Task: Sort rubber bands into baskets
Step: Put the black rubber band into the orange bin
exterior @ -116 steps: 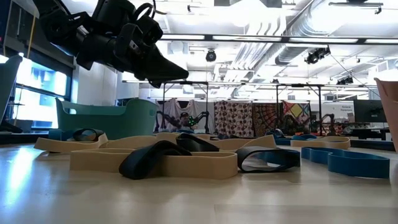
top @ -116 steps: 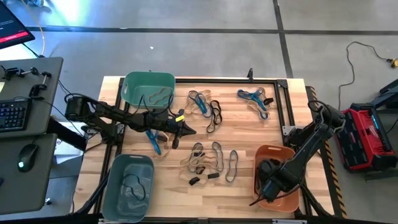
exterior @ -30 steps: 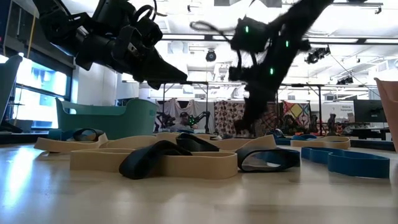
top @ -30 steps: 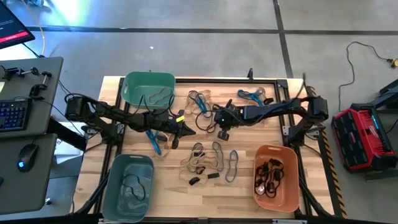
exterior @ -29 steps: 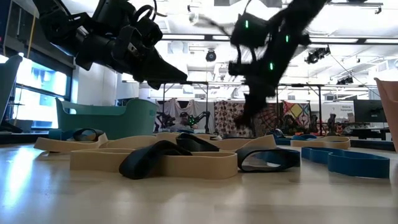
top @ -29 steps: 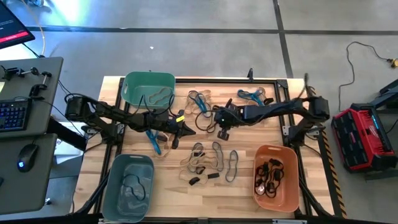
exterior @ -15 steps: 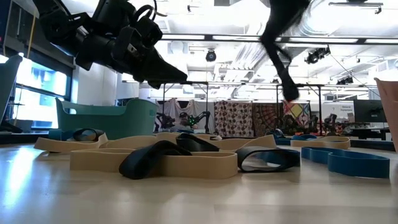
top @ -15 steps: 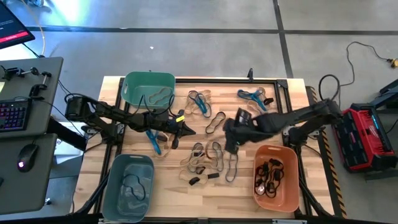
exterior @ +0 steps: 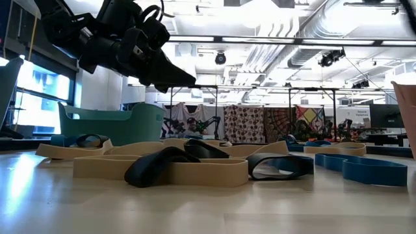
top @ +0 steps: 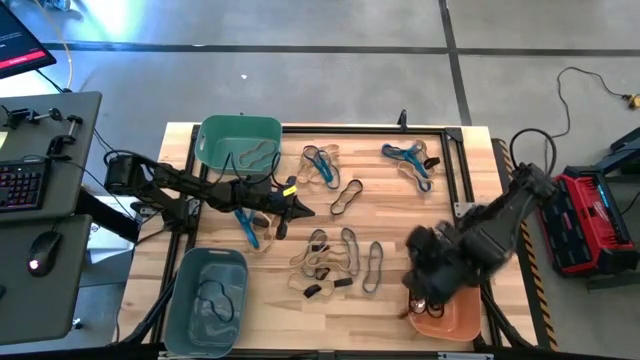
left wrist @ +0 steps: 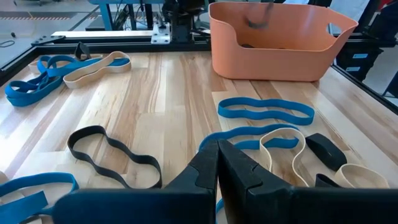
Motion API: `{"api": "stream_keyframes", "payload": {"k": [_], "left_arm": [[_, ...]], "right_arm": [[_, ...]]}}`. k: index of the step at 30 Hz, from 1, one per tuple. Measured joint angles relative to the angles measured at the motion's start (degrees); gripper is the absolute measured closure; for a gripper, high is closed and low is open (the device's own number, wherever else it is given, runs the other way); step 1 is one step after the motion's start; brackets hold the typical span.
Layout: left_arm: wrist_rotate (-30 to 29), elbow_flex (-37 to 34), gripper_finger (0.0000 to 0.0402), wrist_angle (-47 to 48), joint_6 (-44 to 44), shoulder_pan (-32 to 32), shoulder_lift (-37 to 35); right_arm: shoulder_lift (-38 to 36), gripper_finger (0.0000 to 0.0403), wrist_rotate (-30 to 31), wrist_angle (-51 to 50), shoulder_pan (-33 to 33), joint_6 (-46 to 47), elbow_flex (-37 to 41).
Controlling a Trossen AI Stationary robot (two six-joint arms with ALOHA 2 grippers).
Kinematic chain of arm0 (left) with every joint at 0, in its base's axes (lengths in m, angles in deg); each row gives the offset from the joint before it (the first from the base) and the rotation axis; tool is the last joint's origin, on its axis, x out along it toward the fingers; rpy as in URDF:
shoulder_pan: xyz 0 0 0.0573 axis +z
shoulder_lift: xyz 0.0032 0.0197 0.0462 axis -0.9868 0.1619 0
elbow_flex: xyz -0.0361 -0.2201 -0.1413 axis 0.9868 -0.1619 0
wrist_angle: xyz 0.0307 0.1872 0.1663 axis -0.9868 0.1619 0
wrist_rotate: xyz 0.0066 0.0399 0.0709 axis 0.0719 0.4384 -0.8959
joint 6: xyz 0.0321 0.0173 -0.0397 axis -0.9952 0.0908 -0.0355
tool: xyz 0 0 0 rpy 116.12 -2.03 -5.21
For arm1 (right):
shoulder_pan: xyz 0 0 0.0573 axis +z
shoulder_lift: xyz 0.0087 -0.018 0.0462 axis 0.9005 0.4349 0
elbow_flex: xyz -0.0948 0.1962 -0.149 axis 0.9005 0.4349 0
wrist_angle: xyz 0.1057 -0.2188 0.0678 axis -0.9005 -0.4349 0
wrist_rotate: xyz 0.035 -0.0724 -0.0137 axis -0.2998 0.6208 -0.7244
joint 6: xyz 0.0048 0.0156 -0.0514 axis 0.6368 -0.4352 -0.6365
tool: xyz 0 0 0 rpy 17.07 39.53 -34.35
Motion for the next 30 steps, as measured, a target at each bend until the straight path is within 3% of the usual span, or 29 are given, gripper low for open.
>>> {"api": "stream_keyframes", "payload": {"k": [5,10,15,21,25,30], "left_arm": [[0.0,0.0,0.0401,0.0,0.0,0.0,0.0],[0.0,0.0,0.0401,0.0,0.0,0.0,0.0],[0.0,0.0,0.0401,0.0,0.1,0.0,0.0],[0.0,0.0,0.0402,0.0,0.1,0.0,0.0],[0.0,0.0,0.0401,-0.3,0.5,0.0,0.0],[0.0,0.0,0.0402,-1.0,1.5,0.0,0.0]], "right_arm": [[0.0,0.0403,-3.1,-0.6,5.8,12.4,4.0],[0.0,0.0403,-9.0,0.1,7.5,18.0,11.8],[0.1,0.0403,-14.6,5.5,7.4,17.6,20.5],[0.1,0.04,-18.3,18.8,6.6,14.7,27.5],[0.1,0.0361,-18.5,21.5,5.4,14.4,28.0],[0.1,0.0279,-18.5,18.9,3.8,12.1,24.9]]}}
